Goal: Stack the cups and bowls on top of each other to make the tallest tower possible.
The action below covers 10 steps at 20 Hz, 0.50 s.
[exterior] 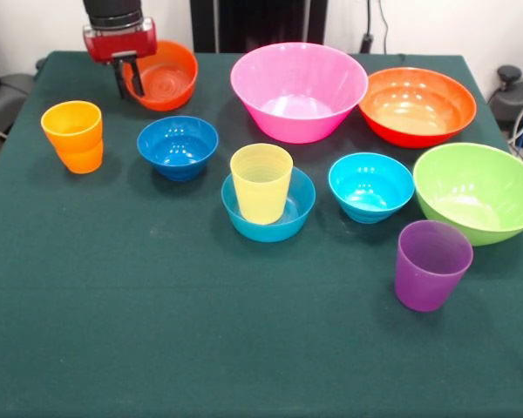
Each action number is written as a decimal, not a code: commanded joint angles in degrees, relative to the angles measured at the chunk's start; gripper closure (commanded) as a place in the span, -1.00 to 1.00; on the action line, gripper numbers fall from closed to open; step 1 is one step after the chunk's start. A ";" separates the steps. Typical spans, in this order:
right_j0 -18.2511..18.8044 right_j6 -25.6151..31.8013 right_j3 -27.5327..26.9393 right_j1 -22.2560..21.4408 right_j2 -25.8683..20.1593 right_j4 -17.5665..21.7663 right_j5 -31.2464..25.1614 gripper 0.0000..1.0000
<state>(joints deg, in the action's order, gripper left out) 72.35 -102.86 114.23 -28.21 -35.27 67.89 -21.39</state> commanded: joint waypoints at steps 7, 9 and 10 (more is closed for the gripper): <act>-1.77 5.67 -5.03 2.72 0.32 1.24 0.75 1.00; -3.09 3.50 -4.83 2.23 1.24 1.70 1.40 1.00; -2.52 4.25 -4.37 2.27 0.54 1.10 1.30 1.00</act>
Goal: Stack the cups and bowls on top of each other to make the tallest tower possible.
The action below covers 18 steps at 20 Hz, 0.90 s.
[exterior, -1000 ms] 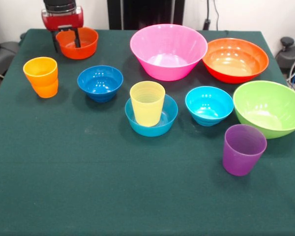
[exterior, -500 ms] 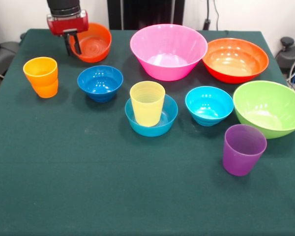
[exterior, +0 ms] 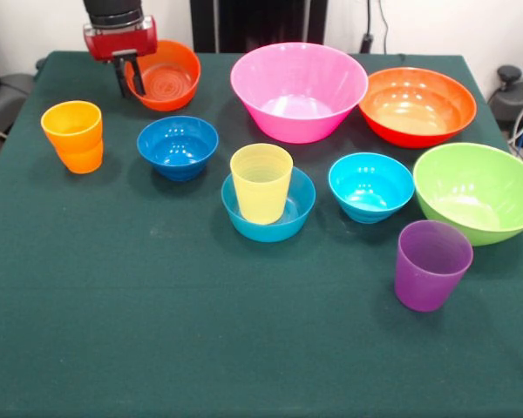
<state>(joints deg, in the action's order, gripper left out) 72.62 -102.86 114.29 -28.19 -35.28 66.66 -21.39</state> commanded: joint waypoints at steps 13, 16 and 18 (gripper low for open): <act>-3.40 5.88 3.31 -4.92 -4.30 -7.79 -4.19 1.00; -3.41 7.09 5.11 -8.01 -5.27 -11.00 -6.30 1.00; -3.81 8.31 6.08 -10.76 -5.67 -14.31 -9.51 1.00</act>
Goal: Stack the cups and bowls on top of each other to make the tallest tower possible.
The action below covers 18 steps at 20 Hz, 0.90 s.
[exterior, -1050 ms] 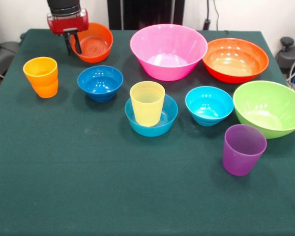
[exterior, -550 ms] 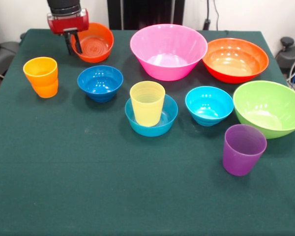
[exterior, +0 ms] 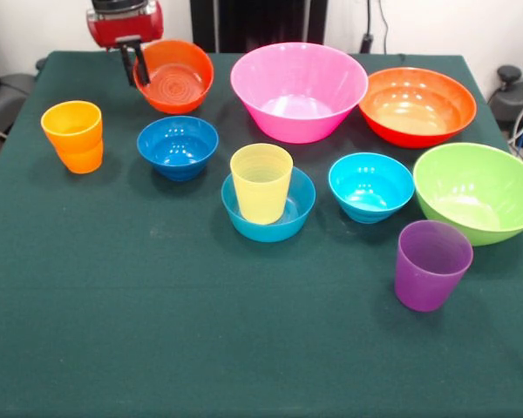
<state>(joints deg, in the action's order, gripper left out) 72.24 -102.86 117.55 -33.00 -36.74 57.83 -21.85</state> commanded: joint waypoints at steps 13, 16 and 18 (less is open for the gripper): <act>-2.98 9.65 6.32 -14.43 -8.31 -13.09 -13.63 1.00; -4.57 7.97 6.07 -14.64 -8.02 -13.25 -13.70 1.00; -5.81 6.73 5.73 -14.81 -7.74 -13.41 -13.72 1.00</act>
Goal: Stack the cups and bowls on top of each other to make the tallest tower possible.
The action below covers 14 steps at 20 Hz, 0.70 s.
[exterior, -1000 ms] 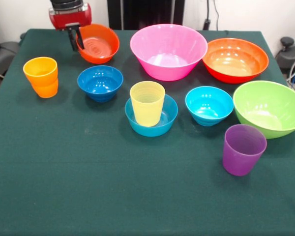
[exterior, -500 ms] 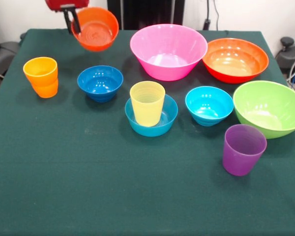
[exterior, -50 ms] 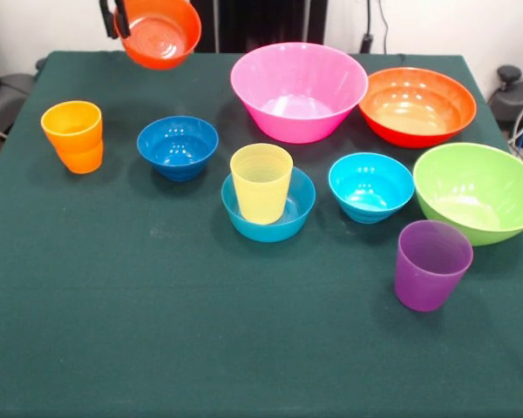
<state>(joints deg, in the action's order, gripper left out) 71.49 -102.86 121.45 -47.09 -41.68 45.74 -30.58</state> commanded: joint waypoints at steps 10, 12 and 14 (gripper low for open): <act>-10.26 3.69 -0.93 -1.36 -2.42 -4.14 -5.86 1.00; -11.39 3.34 -1.83 -0.53 -1.59 -4.21 -6.21 1.00; -12.27 3.29 -2.85 0.04 -1.18 -4.56 -6.60 1.00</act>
<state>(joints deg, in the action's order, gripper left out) 63.86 -102.86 121.43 -48.66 -42.59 42.60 -31.13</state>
